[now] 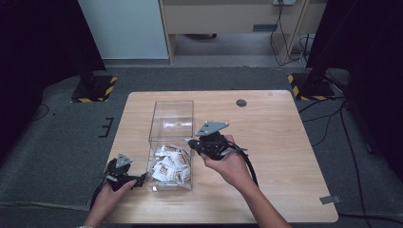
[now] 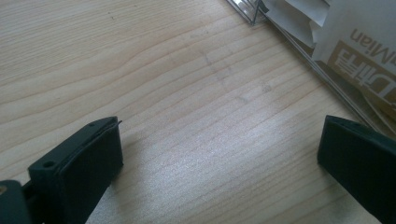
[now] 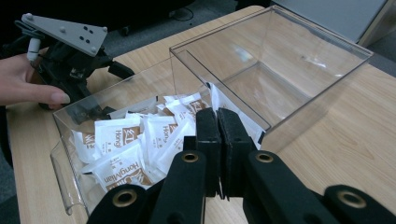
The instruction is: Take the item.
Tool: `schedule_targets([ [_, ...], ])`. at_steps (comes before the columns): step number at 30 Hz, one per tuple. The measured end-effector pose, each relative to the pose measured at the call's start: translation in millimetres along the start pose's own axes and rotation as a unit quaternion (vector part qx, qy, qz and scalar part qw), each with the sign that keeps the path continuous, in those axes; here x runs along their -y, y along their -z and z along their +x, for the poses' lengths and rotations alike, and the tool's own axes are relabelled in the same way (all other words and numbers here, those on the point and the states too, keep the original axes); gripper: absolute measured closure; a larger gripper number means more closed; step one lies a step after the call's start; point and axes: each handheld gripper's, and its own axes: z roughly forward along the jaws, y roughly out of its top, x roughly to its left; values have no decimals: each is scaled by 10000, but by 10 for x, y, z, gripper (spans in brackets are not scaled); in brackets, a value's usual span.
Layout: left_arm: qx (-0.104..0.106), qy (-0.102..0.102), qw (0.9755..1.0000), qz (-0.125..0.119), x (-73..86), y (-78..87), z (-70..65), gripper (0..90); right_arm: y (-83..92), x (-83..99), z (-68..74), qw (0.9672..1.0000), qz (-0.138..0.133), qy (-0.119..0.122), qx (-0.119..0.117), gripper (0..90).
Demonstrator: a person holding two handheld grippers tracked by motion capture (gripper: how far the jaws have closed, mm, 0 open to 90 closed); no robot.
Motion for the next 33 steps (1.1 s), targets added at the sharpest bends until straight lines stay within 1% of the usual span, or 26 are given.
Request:
schedule_targets([
  [10, 0, 1, 10000, 0, 0, 0, 0, 0, 59, 22, -81, 9999, -13, -42, 113, 882],
  [17, 0, -1, 10000, 0, 0, 0, 0, 0, 99, 39, -125, 9999, -16, -38, 145, 882],
  [33, 1, 0, 10000, -1, 0, 0, 0, 0, 260, 127, -327, 9990, -27, -167, 407, 881],
])
